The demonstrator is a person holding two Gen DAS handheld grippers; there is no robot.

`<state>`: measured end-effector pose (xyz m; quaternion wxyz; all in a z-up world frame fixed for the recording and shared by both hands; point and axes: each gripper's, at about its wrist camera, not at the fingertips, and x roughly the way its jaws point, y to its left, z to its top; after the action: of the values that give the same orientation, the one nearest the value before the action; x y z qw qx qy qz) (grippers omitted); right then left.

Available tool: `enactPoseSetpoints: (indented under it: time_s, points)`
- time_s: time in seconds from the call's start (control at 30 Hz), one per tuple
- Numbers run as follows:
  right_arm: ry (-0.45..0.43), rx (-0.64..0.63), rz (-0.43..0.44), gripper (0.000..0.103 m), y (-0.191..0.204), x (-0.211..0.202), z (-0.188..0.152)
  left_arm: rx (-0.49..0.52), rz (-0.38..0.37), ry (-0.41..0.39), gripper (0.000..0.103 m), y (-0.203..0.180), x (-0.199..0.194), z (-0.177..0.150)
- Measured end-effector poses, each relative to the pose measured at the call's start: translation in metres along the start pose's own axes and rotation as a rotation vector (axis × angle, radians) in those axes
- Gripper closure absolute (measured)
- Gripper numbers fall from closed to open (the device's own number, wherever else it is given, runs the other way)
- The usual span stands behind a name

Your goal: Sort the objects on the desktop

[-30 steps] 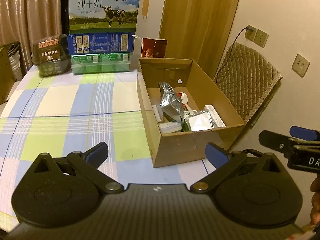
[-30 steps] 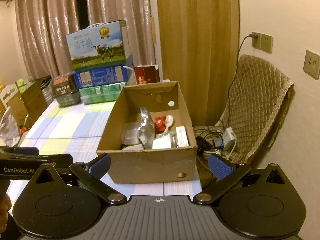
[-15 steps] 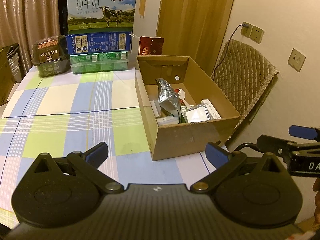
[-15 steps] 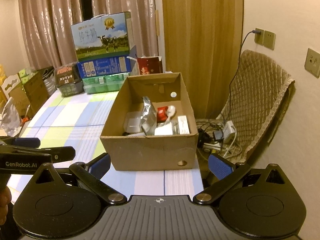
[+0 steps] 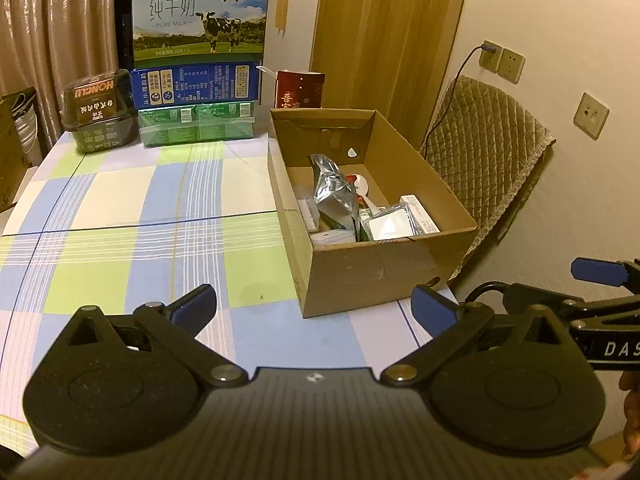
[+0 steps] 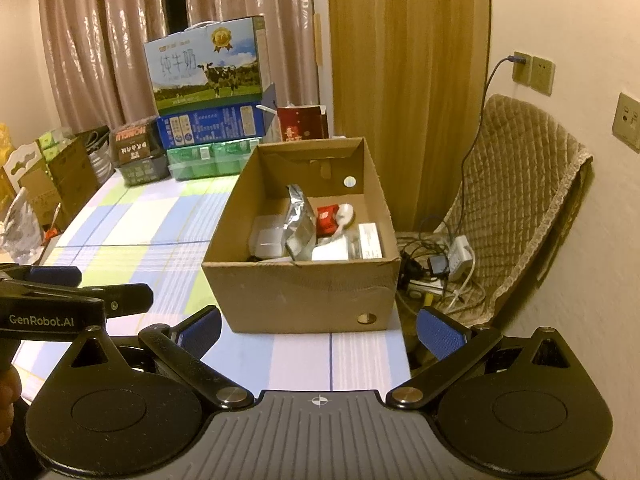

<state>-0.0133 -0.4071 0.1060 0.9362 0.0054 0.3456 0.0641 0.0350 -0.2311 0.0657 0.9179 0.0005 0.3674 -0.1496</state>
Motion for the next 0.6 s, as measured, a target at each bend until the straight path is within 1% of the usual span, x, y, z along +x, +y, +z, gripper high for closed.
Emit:
enactPoseSetpoints:
  time_s: [0.6]
  points:
    - [0.010, -0.014, -0.003, 0.002, 0.0053, 0.0049, -0.0010, -0.002, 0.002, 0.001, 0.001, 0.0041, 0.0008, -0.0012]
